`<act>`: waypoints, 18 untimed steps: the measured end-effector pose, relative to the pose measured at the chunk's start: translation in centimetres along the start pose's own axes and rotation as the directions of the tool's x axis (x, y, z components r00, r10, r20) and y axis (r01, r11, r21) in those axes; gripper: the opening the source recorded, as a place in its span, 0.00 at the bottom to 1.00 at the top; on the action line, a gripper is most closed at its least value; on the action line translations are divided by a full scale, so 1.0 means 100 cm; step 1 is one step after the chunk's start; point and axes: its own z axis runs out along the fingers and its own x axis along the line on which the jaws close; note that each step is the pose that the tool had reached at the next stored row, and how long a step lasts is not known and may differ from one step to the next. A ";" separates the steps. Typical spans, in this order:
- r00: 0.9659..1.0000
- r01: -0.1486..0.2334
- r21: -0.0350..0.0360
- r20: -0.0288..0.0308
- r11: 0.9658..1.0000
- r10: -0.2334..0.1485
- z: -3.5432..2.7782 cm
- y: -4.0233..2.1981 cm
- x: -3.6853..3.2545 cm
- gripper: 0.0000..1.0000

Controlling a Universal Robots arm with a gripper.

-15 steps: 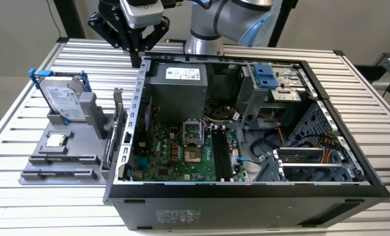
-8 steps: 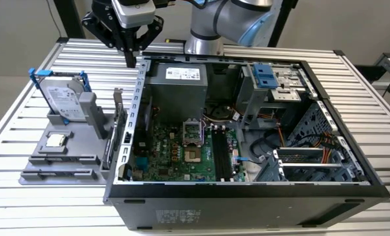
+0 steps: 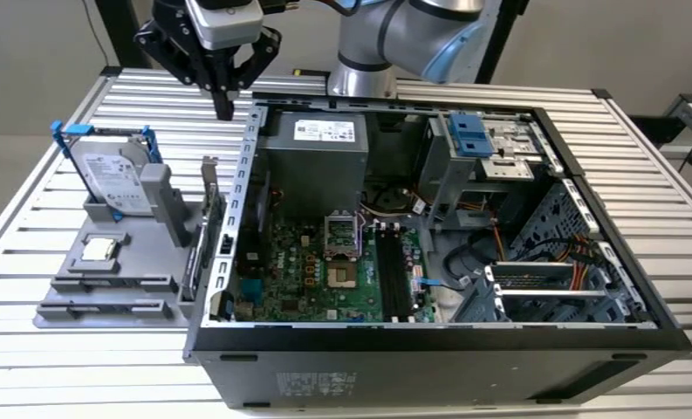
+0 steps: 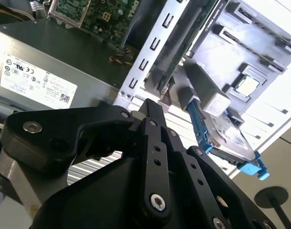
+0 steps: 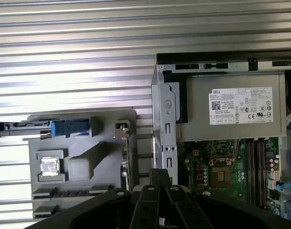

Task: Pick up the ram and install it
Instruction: 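Reach for the ram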

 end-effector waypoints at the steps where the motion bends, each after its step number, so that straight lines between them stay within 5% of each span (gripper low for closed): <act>1: 1.000 0.000 0.000 0.000 1.000 0.000 0.0000 -0.0001 0.0008 0.00; 18: 1.000 0.000 0.000 -0.002 1.000 0.000 -0.0001 -0.0004 0.0057 0.00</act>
